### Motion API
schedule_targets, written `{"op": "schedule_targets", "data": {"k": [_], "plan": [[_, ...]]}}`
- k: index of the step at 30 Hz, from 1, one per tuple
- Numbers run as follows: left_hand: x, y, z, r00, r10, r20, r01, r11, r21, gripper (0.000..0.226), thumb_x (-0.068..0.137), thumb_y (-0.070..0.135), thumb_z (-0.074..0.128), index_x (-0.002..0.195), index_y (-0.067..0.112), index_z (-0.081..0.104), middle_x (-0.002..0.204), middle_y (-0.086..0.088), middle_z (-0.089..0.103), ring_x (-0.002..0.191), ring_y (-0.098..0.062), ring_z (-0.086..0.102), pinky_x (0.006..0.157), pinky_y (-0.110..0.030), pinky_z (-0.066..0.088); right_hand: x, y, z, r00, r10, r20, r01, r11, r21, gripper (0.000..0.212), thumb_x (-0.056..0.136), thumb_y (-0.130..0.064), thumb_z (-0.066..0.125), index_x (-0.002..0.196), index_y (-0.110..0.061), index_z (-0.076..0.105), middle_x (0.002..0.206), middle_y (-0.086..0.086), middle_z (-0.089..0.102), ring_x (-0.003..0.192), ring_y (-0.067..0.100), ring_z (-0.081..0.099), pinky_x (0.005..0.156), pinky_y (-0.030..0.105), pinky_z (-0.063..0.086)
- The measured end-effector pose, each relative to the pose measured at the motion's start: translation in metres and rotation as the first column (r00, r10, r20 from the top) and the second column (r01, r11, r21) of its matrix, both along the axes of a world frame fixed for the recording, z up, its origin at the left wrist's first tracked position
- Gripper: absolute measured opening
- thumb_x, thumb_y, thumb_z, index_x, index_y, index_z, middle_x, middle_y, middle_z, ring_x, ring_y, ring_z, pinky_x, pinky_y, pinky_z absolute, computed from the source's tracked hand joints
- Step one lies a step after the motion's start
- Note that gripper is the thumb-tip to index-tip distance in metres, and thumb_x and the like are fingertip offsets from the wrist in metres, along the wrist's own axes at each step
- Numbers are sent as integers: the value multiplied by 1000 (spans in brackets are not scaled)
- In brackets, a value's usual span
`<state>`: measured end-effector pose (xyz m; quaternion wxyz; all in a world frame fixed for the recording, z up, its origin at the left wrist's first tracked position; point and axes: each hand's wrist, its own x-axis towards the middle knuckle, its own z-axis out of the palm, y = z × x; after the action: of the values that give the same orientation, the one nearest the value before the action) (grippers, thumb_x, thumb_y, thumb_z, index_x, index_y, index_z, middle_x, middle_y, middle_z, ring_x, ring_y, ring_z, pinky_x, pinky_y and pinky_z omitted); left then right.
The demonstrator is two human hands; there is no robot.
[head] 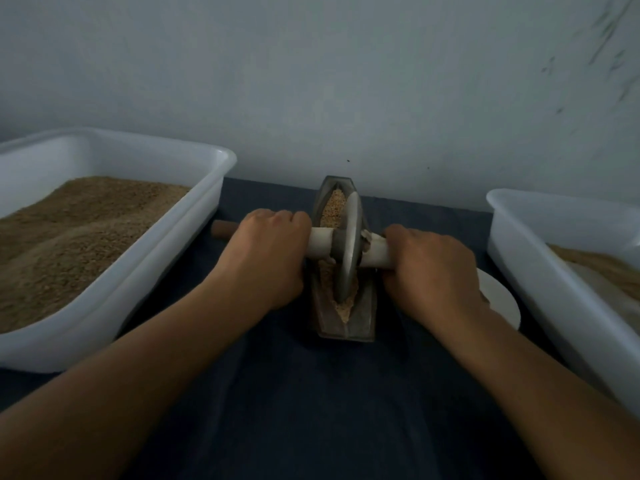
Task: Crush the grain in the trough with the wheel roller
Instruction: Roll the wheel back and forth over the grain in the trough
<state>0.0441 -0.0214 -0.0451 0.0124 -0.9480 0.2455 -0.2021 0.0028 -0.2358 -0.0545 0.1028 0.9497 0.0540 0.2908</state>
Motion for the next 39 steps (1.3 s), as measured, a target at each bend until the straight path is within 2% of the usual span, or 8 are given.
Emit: {"op": "schedule_targets", "data": {"k": [5, 8, 12, 20, 25, 30, 34, 39], "plan": [[21, -9, 1, 999, 46, 9, -46, 995, 91, 36, 82, 32, 71, 106, 19, 47, 105, -1, 62, 92, -19, 59, 86, -32, 42, 27, -7, -3, 998, -18, -54, 18, 1000, -3, 21, 81, -35, 68, 91, -22, 55, 78, -3, 62, 61, 20, 47, 48, 28, 12], [42, -14, 4, 997, 78, -10, -76, 987, 145, 35, 83, 28, 70, 107, 17, 47, 106, -3, 63, 92, -21, 60, 86, -33, 42, 53, -10, -1, 991, -49, -128, 51, 999, 6, 24, 79, -38, 68, 97, -25, 58, 82, -1, 63, 72, 25, 59, 49, 28, 20], [73, -24, 13, 989, 101, -104, -79, 977, 196, 41, 81, 28, 72, 112, 15, 48, 108, -7, 62, 94, -25, 60, 79, -36, 46, 91, -15, 9, 931, -85, -354, 117, 991, 70, 27, 76, -36, 69, 102, -30, 62, 99, 1, 65, 88, 26, 62, 58, 29, 33], [104, -28, 14, 979, 131, -156, -101, 978, 184, 40, 84, 26, 70, 117, 13, 51, 114, -11, 62, 103, -29, 60, 75, -36, 39, 129, -14, 26, 839, -131, -528, 181, 982, 44, 38, 78, -36, 70, 113, -24, 64, 108, 5, 64, 81, 25, 54, 65, 31, 41], [93, -23, 12, 981, 120, -150, -91, 978, 186, 36, 86, 28, 68, 116, 14, 53, 113, -8, 63, 100, -26, 61, 74, -34, 39, 114, -12, 24, 879, -132, -458, 158, 987, 19, 28, 80, -34, 69, 106, -25, 65, 96, 3, 63, 75, 23, 54, 54, 25, 33], [64, -15, 10, 979, 123, -161, -94, 980, 178, 37, 85, 30, 69, 114, 18, 50, 108, -4, 63, 96, -23, 60, 73, -33, 37, 75, -7, 15, 944, -91, -316, 99, 995, 8, 24, 77, -34, 70, 101, -29, 65, 95, 2, 66, 85, 26, 62, 58, 28, 33], [32, -11, 7, 997, 58, -57, -49, 987, 154, 38, 84, 32, 69, 112, 18, 47, 108, -2, 61, 96, -20, 58, 75, -30, 35, 38, -7, 8, 967, -49, -249, 62, 997, 46, 26, 82, -43, 66, 103, -29, 59, 90, 1, 65, 81, 26, 61, 57, 30, 32], [2, -4, 5, 1000, -23, -9, 24, 997, 75, 36, 82, 32, 69, 109, 20, 48, 106, 1, 62, 96, -17, 59, 108, -33, 32, 3, -5, 2, 989, -40, -142, 39, 999, -5, 25, 82, -39, 70, 100, -25, 57, 82, -5, 62, 62, 17, 47, 49, 28, 17]]}}
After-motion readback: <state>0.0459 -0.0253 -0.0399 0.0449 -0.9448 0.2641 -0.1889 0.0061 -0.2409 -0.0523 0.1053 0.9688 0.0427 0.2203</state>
